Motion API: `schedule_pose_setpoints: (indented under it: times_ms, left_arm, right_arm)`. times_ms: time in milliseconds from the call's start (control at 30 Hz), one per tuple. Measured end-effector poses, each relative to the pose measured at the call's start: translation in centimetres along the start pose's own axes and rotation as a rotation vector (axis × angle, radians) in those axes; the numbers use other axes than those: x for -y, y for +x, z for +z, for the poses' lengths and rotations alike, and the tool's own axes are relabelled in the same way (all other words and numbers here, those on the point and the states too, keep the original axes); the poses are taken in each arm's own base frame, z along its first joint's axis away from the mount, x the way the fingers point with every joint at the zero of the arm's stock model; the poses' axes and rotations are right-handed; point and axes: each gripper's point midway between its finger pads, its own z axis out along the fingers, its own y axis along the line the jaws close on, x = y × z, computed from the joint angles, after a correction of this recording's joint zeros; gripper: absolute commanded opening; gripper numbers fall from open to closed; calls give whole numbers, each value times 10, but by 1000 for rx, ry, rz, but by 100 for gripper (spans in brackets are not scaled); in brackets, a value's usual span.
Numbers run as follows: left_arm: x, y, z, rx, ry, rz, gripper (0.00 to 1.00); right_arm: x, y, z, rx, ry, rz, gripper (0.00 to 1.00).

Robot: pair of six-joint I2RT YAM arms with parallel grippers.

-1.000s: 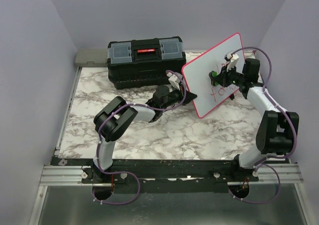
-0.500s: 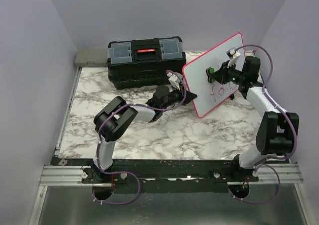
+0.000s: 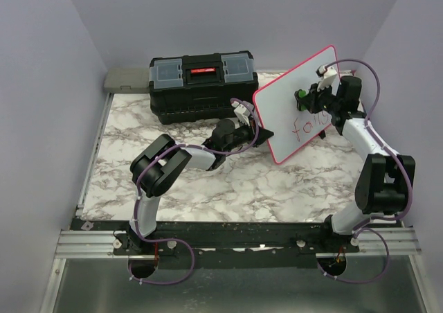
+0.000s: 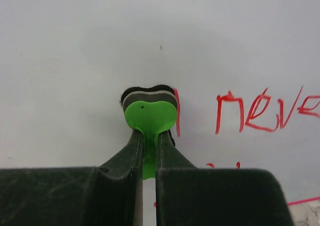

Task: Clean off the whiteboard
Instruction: Erase the whiteboard at the whiteboard stand.

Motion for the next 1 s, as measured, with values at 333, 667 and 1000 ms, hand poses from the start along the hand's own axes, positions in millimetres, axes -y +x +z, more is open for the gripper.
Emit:
schedule_pose_setpoints:
  times_ms: [333,667,1000]
  left_arm:
    - [-1,0,0,-2,-6,-32,0]
    - [-1,0,0,-2,-8,-33,0]
    - [-1,-1,0,2,-6,-30,0]
  right_arm:
    - [-29,43,-8,-88,-185,-53,1]
    - [-30,20,-4,1,-138,85,1]
    - [10,-2,8,44,76,86,1]
